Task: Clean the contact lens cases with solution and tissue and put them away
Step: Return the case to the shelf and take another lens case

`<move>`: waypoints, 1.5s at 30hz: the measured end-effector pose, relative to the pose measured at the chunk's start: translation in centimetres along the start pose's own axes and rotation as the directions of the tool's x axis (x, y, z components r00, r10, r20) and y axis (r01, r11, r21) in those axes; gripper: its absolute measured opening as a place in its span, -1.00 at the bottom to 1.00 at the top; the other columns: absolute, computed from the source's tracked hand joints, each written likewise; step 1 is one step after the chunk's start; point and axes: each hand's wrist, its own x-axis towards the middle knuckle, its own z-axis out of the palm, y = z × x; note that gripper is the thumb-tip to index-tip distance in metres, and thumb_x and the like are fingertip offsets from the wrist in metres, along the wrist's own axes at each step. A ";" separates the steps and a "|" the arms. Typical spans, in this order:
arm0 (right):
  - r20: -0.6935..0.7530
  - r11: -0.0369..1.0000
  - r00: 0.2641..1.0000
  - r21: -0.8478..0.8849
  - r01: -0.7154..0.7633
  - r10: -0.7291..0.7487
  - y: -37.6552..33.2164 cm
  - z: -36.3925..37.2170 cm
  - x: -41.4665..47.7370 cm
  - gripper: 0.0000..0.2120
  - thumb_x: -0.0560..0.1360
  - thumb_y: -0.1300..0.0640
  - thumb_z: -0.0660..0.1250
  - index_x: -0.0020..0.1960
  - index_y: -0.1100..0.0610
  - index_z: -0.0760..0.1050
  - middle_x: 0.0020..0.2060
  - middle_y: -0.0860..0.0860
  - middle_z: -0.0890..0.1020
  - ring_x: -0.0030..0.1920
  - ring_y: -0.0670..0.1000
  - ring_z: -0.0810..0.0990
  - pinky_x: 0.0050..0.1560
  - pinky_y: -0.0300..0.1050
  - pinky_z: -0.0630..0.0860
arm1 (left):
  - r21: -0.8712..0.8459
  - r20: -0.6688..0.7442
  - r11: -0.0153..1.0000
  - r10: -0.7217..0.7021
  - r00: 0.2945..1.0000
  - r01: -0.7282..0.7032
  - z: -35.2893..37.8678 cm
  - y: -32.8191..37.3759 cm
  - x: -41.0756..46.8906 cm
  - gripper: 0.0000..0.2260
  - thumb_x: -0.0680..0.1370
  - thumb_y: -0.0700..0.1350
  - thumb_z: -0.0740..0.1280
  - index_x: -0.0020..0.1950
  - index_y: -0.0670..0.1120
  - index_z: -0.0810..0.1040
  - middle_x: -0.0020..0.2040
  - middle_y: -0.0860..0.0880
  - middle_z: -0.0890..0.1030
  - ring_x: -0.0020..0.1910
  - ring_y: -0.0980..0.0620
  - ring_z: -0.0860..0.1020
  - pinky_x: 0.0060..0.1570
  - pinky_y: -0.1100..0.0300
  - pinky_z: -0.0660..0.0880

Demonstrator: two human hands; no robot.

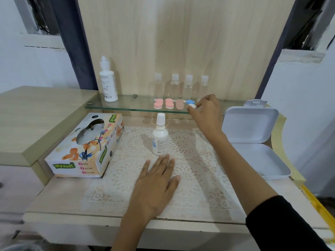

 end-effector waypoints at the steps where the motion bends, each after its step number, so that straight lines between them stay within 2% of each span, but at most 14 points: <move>1: -0.003 1.000 1.000 0.030 0.003 -0.003 -0.1 -0.3 -0.4 -0.76 0.44 0.02 0.36 -0.09 0.21 0.56 0.07 0.05 0.48 0.14 0.06 0.41 0.00 0.00 0.46 | -0.001 0.002 1.000 0.000 1.000 0.000 0.0 0.0 0.0 -0.32 0.43 0.28 -0.41 0.52 0.09 -0.19 0.52 0.16 -0.21 0.45 0.26 -0.30 0.46 0.10 -0.31; 5: 0.014 0.985 1.000 0.171 -0.005 0.002 -0.6 -2.3 -2.5 -0.73 0.42 -0.02 0.41 -0.06 0.18 0.59 0.05 -0.01 0.44 0.15 -0.01 0.42 0.02 -0.10 0.41 | -0.027 -0.018 1.000 0.000 1.000 0.000 0.2 -0.2 0.1 -0.28 0.40 0.30 -0.40 0.53 0.09 -0.12 0.53 0.16 -0.16 0.46 0.27 -0.26 0.46 0.12 -0.29; 7: 0.077 0.979 0.997 0.202 -0.019 0.004 -0.7 -3.4 -4.1 -0.73 0.41 -0.05 0.44 -0.05 0.14 0.60 0.03 -0.02 0.43 0.14 -0.02 0.41 0.06 -0.13 0.35 | -0.056 -0.032 0.998 -0.007 0.999 0.005 0.2 -0.3 0.0 -0.26 0.40 0.32 -0.38 0.54 0.09 -0.06 0.53 0.16 -0.11 0.46 0.28 -0.23 0.47 0.14 -0.28; 9: 0.164 0.980 0.986 0.198 -0.015 -0.018 -0.4 -4.2 -5.9 -0.76 0.39 -0.06 0.45 -0.06 0.09 0.60 -0.01 -0.02 0.45 0.12 0.00 0.41 0.11 -0.08 0.36 | -0.083 -0.044 0.997 -0.013 0.999 0.009 0.2 -0.3 0.0 -0.25 0.39 0.33 -0.35 0.54 0.10 -0.02 0.54 0.17 -0.08 0.46 0.30 -0.20 0.47 0.16 -0.26; 14: 0.423 0.983 0.906 0.177 -0.052 -0.028 1.2 -4.7 -10.2 -0.80 0.40 -0.01 0.46 0.00 0.01 0.61 -0.07 -0.04 0.49 0.02 -0.01 0.44 0.07 -0.07 0.40 | -0.125 -0.085 0.992 -0.010 0.996 -0.001 0.1 -0.3 -0.1 -0.26 0.41 0.33 -0.28 0.52 0.07 0.09 0.54 0.15 0.01 0.48 0.28 -0.13 0.44 0.25 -0.27; 17: 0.524 0.985 0.851 0.160 -0.063 -0.031 2.4 -4.2 -11.8 -0.84 0.41 0.03 0.46 -0.02 -0.05 0.61 -0.09 -0.08 0.47 -0.01 -0.03 0.41 0.04 -0.10 0.39 | -0.127 -0.103 0.992 -0.019 0.995 0.006 0.0 -0.3 -0.2 -0.25 0.40 0.33 -0.27 0.52 0.06 0.11 0.53 0.14 0.06 0.48 0.25 -0.07 0.38 0.33 -0.30; 19: 0.557 0.986 0.828 0.161 -0.033 -0.063 3.0 -3.9 -12.6 -0.86 0.41 0.06 0.47 -0.03 -0.06 0.62 -0.09 -0.07 0.47 -0.03 -0.05 0.40 -0.04 -0.19 0.33 | -0.125 -0.111 0.992 -0.025 0.993 0.011 -0.1 -0.3 -0.2 -0.23 0.38 0.33 -0.27 0.52 0.06 0.10 0.53 0.14 0.07 0.48 0.25 -0.06 0.35 0.37 -0.32; 21: 0.555 0.983 0.824 0.181 0.012 -0.112 3.5 -3.8 -13.2 -0.82 0.42 0.11 0.46 0.02 -0.03 0.62 -0.10 -0.07 0.46 -0.04 -0.06 0.40 -0.05 -0.23 0.28 | -0.117 -0.114 0.993 -0.028 0.993 0.015 -0.1 -0.2 -0.1 -0.22 0.37 0.34 -0.28 0.52 0.06 0.09 0.53 0.14 0.07 0.48 0.25 -0.05 0.35 0.37 -0.31; 24: 0.525 0.977 0.834 0.202 0.072 -0.170 3.9 -3.7 -13.4 -0.76 0.43 0.14 0.45 0.08 -0.02 0.62 -0.11 -0.11 0.46 0.00 -0.04 0.42 0.02 -0.18 0.35 | -0.119 -0.121 0.993 -0.025 0.992 0.011 0.0 -0.3 0.0 -0.23 0.38 0.34 -0.28 0.51 0.06 0.12 0.52 0.14 0.08 0.48 0.25 -0.04 0.35 0.38 -0.31; 28: 0.501 0.971 0.842 0.217 0.100 -0.199 4.2 -3.4 -13.7 -0.72 0.44 0.14 0.45 0.14 -0.01 0.61 -0.11 -0.13 0.46 0.01 -0.04 0.43 0.08 -0.16 0.39 | -0.126 -0.130 0.992 -0.022 0.991 0.005 0.1 -0.3 -0.1 -0.24 0.38 0.33 -0.26 0.50 0.06 0.15 0.52 0.13 0.10 0.48 0.24 -0.03 0.34 0.38 -0.31; 33: 0.460 0.964 0.863 0.245 0.102 -0.208 4.2 -3.5 -13.9 -0.63 0.42 0.09 0.47 0.22 0.01 0.56 -0.08 -0.11 0.49 0.02 -0.07 0.44 0.04 -0.25 0.35 | -0.125 -0.134 0.992 -0.017 0.991 0.000 0.0 -0.3 -0.1 -0.25 0.39 0.33 -0.26 0.50 0.06 0.16 0.52 0.13 0.11 0.48 0.23 -0.02 0.35 0.37 -0.30; 42: 0.444 0.953 0.862 0.274 0.133 -0.247 4.1 -3.6 -13.9 -0.77 0.45 0.06 0.43 0.10 0.02 0.62 -0.06 -0.11 0.59 0.01 -0.07 0.45 0.02 -0.17 0.40 | -0.167 -0.145 0.986 -0.010 0.989 -0.015 0.1 -0.4 -0.1 -0.27 0.39 0.34 -0.20 0.48 0.07 0.22 0.51 0.12 0.16 0.47 0.23 0.02 0.31 0.43 -0.32; 45: 0.444 0.954 0.861 0.266 0.140 -0.250 4.1 -3.5 -13.9 -0.79 0.46 0.06 0.43 0.10 0.00 0.62 -0.07 -0.11 0.59 0.01 -0.06 0.45 0.04 -0.13 0.41 | -0.258 -0.158 0.966 -0.030 0.987 -0.012 0.0 -0.6 -0.1 -0.27 0.37 0.34 -0.13 0.44 0.06 0.29 0.47 0.12 0.23 0.42 0.27 0.08 0.33 0.45 -0.22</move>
